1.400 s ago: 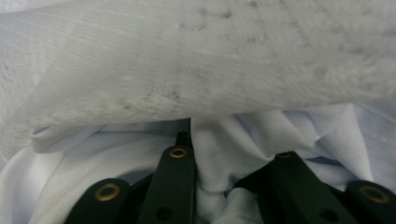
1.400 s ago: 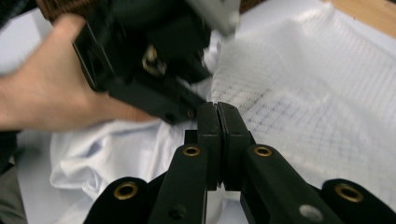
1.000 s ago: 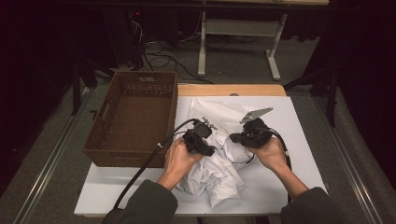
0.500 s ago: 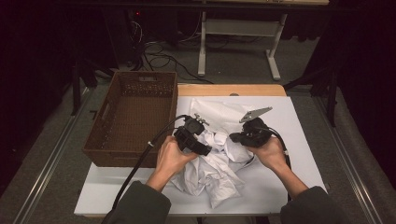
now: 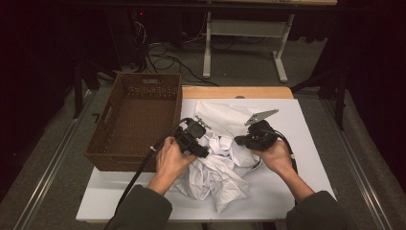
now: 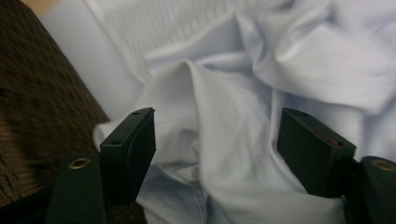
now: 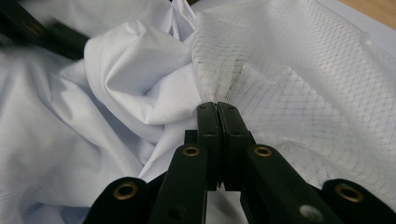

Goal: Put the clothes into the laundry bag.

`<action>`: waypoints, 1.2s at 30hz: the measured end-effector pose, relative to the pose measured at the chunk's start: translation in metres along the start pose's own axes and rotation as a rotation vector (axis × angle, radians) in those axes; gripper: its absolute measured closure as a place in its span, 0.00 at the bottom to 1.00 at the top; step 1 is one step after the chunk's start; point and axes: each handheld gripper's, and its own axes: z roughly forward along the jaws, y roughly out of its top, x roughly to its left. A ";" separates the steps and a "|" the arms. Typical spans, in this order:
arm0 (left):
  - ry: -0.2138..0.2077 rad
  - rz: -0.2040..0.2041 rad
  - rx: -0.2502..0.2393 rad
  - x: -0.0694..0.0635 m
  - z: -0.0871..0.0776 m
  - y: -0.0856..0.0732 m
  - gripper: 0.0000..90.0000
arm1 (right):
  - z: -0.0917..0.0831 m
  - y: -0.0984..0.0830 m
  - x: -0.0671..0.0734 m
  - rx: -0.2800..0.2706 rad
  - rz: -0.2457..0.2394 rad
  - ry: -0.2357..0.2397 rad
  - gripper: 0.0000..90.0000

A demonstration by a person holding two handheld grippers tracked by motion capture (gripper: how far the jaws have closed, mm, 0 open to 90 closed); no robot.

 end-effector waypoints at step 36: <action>-0.265 0.097 -0.310 -0.034 0.028 0.014 0.96 | 0.000 0.021 0.007 -0.085 0.010 0.036 1.00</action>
